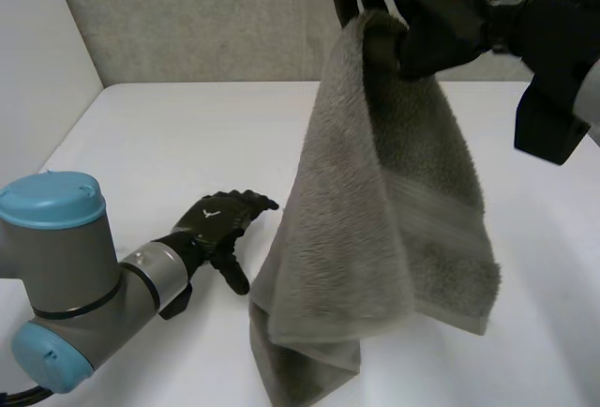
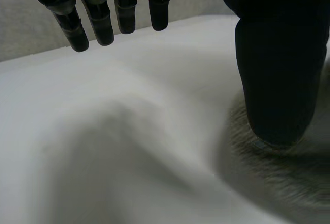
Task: Fold the towel.
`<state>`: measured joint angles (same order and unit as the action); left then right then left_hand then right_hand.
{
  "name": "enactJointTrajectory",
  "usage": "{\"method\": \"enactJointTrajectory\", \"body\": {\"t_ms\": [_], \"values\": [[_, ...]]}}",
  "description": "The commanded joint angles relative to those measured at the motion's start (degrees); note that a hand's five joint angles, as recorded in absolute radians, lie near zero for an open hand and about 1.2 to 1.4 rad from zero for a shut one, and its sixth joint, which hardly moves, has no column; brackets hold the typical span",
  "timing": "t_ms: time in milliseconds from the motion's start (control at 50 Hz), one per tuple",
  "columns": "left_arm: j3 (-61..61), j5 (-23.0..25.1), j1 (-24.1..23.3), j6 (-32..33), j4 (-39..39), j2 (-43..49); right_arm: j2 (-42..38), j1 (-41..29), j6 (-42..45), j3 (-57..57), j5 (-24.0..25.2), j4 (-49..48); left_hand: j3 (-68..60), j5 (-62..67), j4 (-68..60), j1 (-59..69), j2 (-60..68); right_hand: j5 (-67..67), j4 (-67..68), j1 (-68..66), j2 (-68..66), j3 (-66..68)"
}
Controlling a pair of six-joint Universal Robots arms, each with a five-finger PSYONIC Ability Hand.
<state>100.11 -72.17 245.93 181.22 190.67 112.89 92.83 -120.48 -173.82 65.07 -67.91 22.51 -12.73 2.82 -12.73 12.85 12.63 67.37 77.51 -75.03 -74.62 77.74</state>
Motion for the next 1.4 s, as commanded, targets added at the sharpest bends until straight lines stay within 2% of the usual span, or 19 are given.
{"method": "enactJointTrajectory", "body": {"t_ms": [20, 240, 360, 420, 440, 460, 480, 500, 580, 620, 640, 680, 700, 740, 800, 940, 1040, 1160, 1400], "values": [[-0.7, 7.4, -2.2, -4.6, -1.2, 0.3, 0.2, -0.3, 1.7, 2.5, 0.0, -1.2, -2.0, 1.9, -2.0, 1.9, 2.1, 2.6, 2.5, -5.0, -5.4, 2.3], [-1.4, 21.5, -1.4, -1.1, -10.3, 0.3, -1.4, 0.0, 6.5, 3.1, -2.1, -1.2, -12.6, 12.5, -12.6, 12.5, 12.7, 2.6, 2.5, -5.0, -5.4, 2.3], [-0.8, 21.9, -1.8, 3.9, -11.6, 1.2, -1.4, 0.8, 8.1, 4.0, -3.5, -1.2, -13.6, 13.5, -13.6, 13.5, 13.7, 2.6, 2.5, -5.0, -5.4, 2.3], [-0.8, 21.5, -2.6, 6.2, -11.9, 3.1, -1.3, 0.8, 8.4, 4.5, -3.4, -1.2, -25.2, 25.1, -25.2, 25.1, 25.3, 2.6, 2.5, -5.0, -5.4, 2.3], [-1.1, 21.4, -2.9, 6.9, -11.9, 4.2, -1.3, 0.9, 8.4, 4.6, -3.4, -1.3, -37.1, 37.0, -37.1, 36.9, 37.2, 2.6, 2.5, -5.0, -5.4, 2.3], [-1.1, 21.4, -2.9, 7.0, -11.9, 4.2, -1.3, 0.9, 8.4, 4.6, -3.4, -1.3, -37.2, 37.1, -37.2, 37.1, 37.3, 2.6, 2.5, -5.0, -5.4, 2.3], [-1.5, 21.0, -3.3, 7.4, -11.9, 5.0, -1.2, 0.9, 8.3, 4.7, -3.4, -1.7, -52.2, 52.1, -52.2, 52.0, 52.3, 2.6, 2.5, -5.0, -5.4, 2.3], [-2.3, 19.5, -3.7, 7.9, -11.7, 5.6, -1.1, 0.9, 8.2, 4.9, -3.4, -2.3, -65.1, 65.0, -65.1, 65.0, 65.2, 2.6, 2.5, -5.0, -5.4, 2.3], [-4.1, 14.5, -4.1, 9.5, -11.5, 5.7, -0.5, 0.9, 7.9, 5.8, -3.4, -4.2, -67.3, 67.2, -67.3, 67.1, 67.4, 2.6, 2.5, -5.0, -5.4, 2.3], [-7.7, 5.6, -4.1, 12.0, -10.5, 4.9, -0.3, 1.2, 7.7, 6.6, -3.5, -6.8, -67.3, 67.2, -67.3, 67.1, 67.4, 2.6, 2.5, -5.0, -5.4, 2.3], [-7.7, 5.5, -4.1, 12.1, -10.5, 4.9, -0.3, 1.2, 7.7, 6.7, -3.5, -6.8, -67.3, 67.2, -67.3, 67.1, 67.4, 2.6, 2.5, -5.0, -5.4, 2.3], [-12.6, -6.3, -3.6, 12.8, -8.8, 3.0, -0.3, 1.4, 7.7, 8.0, -3.5, -10.6, -67.3, 67.2, -67.3, 67.1, 67.4, 2.6, 2.5, -5.0, -5.4, 2.3], [-12.7, -6.3, -3.6, 12.8, -8.8, 3.0, -0.3, 1.4, 7.7, 8.0, -3.5, -10.6, -67.3, 67.2, -67.3, 67.1, 67.4, 2.6, 2.5, -5.0, -5.4, 2.3], [-18.0, -15.9, -3.4, 12.1, -6.7, 0.2, -0.3, 1.7, 7.6, 10.2, -3.7, -17.4, -67.3, 67.2, -67.3, 67.1, 67.4, 2.6, 2.5, -5.0, -5.4, 2.3], [-21.3, -19.7, -3.4, 11.8, -4.0, -2.3, -0.1, 2.6, 7.6, 14.3, -4.4, -27.7, -67.3, 67.2, -67.3, 67.1, 67.4, 2.6, 2.5, -5.0, -5.4, 2.3], [-22.6, -20.5, -4.1, 11.5, 0.0, -7.6, 0.1, 3.5, 7.6, 21.6, -4.2, -42.6, -67.3, 67.2, -67.3, 67.1, 67.4, 2.6, 2.5, -5.0, -5.4, 2.3], [-19.8, -20.5, -4.8, 11.4, -4.0, -7.9, -1.8, 4.6, 7.9, 20.2, -1.8, -30.6, -67.3, 67.2, -67.3, 67.1, 67.4, 2.6, 2.5, -5.0, -5.4, 2.3], [-10.7, -20.6, -6.3, 9.4, -8.0, -7.4, -12.1, 5.3, 12.0, 17.9, 4.5, -14.6, -67.3, 67.2, -67.3, 67.1, 67.4, 2.6, 2.5, -5.0, -5.4, 2.3], [3.7, -20.2, -6.5, 7.7, -9.0, -8.4, -19.3, 9.6, 29.9, 20.0, 4.6, -1.2, -67.3, 67.2, -67.3, 67.1, 67.4, 2.6, 2.5, -5.0, -5.4, 2.3]]}}
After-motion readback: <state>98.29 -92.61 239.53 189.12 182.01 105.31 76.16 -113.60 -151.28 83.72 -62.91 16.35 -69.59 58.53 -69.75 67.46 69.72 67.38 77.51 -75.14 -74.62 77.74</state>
